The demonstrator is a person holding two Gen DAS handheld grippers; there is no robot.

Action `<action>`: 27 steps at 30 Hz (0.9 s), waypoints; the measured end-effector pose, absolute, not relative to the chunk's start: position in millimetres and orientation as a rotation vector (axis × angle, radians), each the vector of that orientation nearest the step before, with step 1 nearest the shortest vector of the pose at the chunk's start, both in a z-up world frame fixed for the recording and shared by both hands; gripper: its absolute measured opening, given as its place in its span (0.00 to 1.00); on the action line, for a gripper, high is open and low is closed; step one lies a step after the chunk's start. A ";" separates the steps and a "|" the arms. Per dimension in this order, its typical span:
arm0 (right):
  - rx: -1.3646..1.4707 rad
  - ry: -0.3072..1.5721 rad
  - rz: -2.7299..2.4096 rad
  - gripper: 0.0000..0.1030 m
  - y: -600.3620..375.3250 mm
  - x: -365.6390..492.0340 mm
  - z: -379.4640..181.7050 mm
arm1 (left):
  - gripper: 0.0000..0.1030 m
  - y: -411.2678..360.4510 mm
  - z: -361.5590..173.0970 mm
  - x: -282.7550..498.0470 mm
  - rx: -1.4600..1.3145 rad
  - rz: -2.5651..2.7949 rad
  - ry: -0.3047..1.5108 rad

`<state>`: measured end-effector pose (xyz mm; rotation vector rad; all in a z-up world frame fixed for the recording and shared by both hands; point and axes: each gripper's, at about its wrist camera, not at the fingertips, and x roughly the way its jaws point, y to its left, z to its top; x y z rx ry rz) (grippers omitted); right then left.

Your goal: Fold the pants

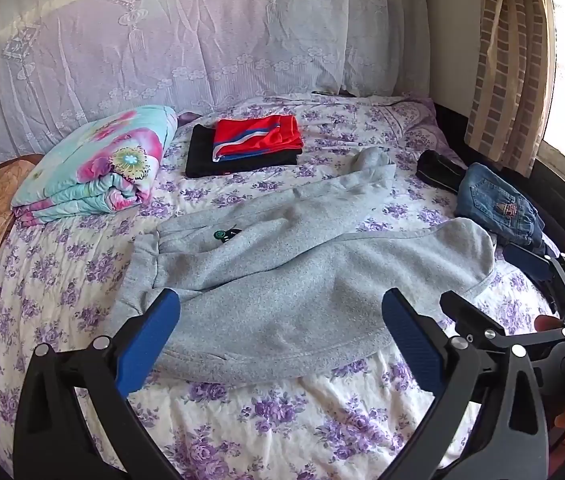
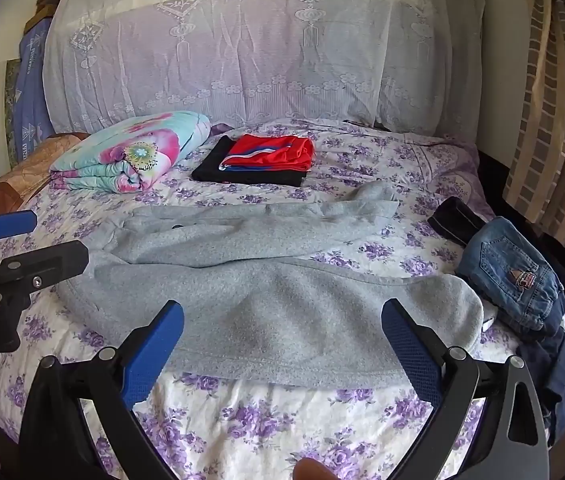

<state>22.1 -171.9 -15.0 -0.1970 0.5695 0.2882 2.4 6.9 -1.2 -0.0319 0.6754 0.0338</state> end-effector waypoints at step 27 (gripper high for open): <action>-0.201 0.571 0.290 0.97 -169.0 21.7 -15.4 | 0.96 6.5 -4.6 1.4 -0.035 0.028 0.677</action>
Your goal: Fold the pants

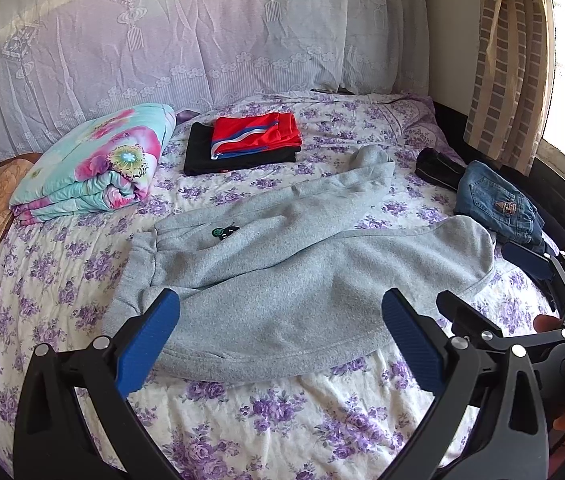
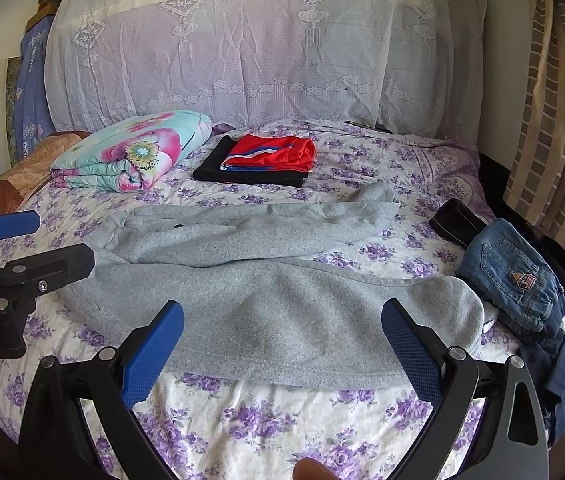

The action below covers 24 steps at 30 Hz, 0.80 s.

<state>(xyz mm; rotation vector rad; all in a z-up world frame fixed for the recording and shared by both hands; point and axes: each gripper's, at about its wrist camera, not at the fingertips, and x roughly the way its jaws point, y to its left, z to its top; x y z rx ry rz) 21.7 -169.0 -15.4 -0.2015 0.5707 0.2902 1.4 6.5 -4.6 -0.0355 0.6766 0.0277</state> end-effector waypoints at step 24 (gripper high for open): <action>-0.203 0.567 0.293 0.97 -167.7 20.0 -15.3 | 0.96 5.2 -6.1 1.0 -0.036 0.028 0.676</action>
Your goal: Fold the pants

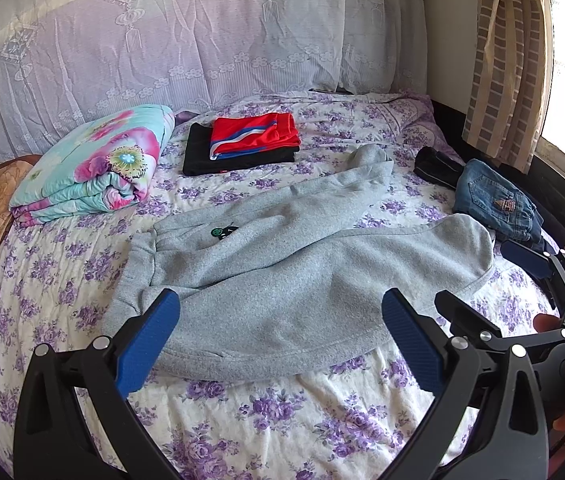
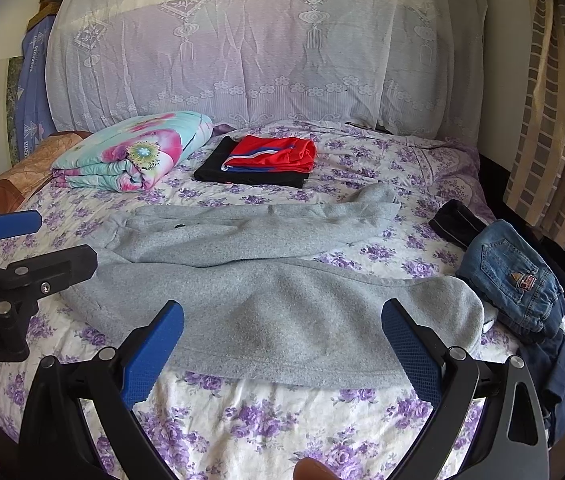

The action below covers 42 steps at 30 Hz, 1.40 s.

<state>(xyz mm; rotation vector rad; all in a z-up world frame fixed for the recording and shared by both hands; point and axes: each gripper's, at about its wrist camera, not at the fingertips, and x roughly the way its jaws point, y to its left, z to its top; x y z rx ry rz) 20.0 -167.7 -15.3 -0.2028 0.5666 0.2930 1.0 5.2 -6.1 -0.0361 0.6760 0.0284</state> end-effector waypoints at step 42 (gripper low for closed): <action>-0.745 0.442 0.756 0.96 32.0 -32.4 -90.3 | 0.96 254.4 -64.4 32.4 -0.236 0.235 0.860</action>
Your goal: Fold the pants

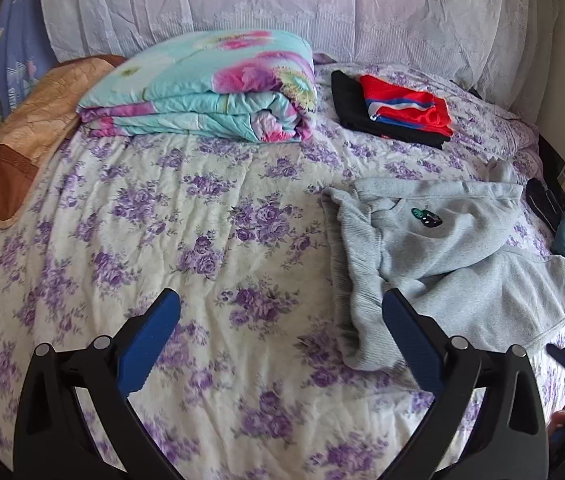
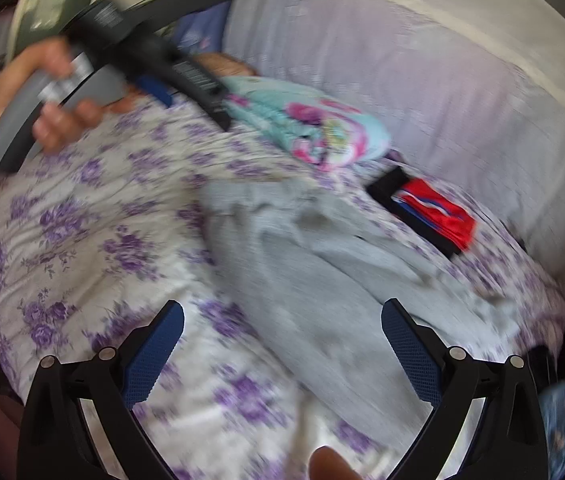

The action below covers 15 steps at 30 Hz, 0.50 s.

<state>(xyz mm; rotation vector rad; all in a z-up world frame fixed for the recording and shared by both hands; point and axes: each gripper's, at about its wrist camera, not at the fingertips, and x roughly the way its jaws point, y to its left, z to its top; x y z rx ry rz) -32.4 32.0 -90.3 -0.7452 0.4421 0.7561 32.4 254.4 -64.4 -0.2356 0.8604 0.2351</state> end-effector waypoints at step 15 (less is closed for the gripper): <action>-0.825 0.504 0.705 0.13 102.6 6.4 -130.8 | 0.92 273.3 -109.0 138.6 -0.262 -0.004 1.011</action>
